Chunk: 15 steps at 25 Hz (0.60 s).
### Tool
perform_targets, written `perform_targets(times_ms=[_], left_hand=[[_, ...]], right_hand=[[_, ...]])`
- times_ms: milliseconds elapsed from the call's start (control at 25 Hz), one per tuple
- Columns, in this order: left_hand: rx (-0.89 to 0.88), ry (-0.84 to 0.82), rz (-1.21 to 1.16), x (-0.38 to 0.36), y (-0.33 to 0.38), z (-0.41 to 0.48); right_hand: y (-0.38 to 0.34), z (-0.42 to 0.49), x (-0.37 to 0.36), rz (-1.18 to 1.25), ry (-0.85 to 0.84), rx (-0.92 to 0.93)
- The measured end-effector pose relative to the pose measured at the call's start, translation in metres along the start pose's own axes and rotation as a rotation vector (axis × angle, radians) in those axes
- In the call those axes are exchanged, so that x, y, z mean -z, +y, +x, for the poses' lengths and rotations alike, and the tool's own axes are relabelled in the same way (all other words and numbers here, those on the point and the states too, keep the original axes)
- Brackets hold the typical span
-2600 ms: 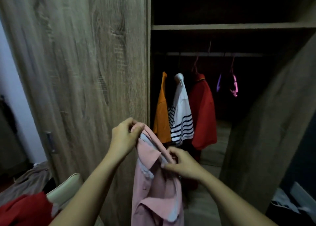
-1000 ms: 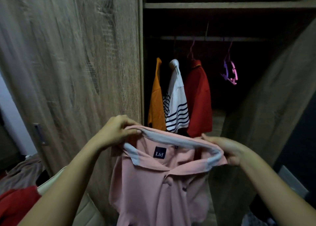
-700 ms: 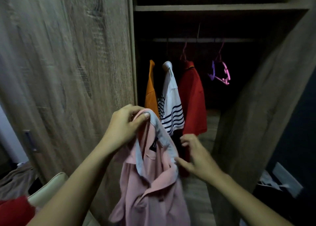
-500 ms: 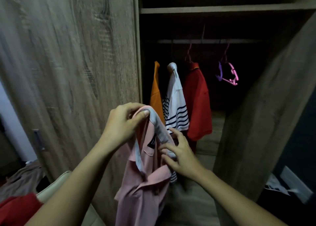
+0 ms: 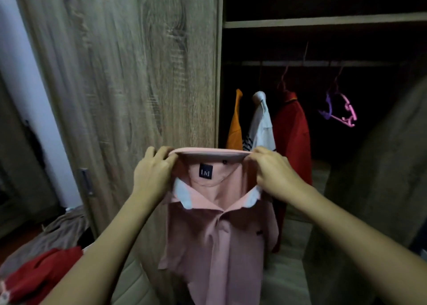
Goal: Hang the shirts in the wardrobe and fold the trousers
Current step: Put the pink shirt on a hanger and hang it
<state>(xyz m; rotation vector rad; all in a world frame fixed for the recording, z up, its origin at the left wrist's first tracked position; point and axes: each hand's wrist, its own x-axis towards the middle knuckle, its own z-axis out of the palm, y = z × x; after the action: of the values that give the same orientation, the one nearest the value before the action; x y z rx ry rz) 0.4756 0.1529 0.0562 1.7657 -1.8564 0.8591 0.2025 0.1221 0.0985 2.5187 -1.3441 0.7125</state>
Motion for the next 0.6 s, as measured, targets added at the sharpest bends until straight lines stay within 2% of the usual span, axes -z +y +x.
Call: perform_targets(times_ms=[120,240,280,400,520,600], left_hand=[[0.126,-0.212,-0.011,-0.007,0.026,0.008],[0.314,-0.117,-0.200,0.000,0.042,0.024],[0.337,-0.112,-0.191,0.002,0.051,0.028],[0.298,-0.250,-0.152,-0.002,0.082,0.032],[0.323,-0.183,-0.228,-0.001,0.100,0.046],[0.249,-0.247,-0.178,-0.002,0.113,0.052]], right_hand=[[0.011,0.002,0.016,-0.039,0.036,-0.043],[0.043,-0.009,0.009,-0.046,0.011,-0.142],[0.052,-0.015,0.008,-0.034,0.026,-0.189],[0.071,-0.031,0.010,-0.035,0.028,-0.314],[0.086,-0.042,0.012,-0.065,0.009,-0.391],[0.096,-0.048,0.011,-0.085,-0.054,-0.403]])
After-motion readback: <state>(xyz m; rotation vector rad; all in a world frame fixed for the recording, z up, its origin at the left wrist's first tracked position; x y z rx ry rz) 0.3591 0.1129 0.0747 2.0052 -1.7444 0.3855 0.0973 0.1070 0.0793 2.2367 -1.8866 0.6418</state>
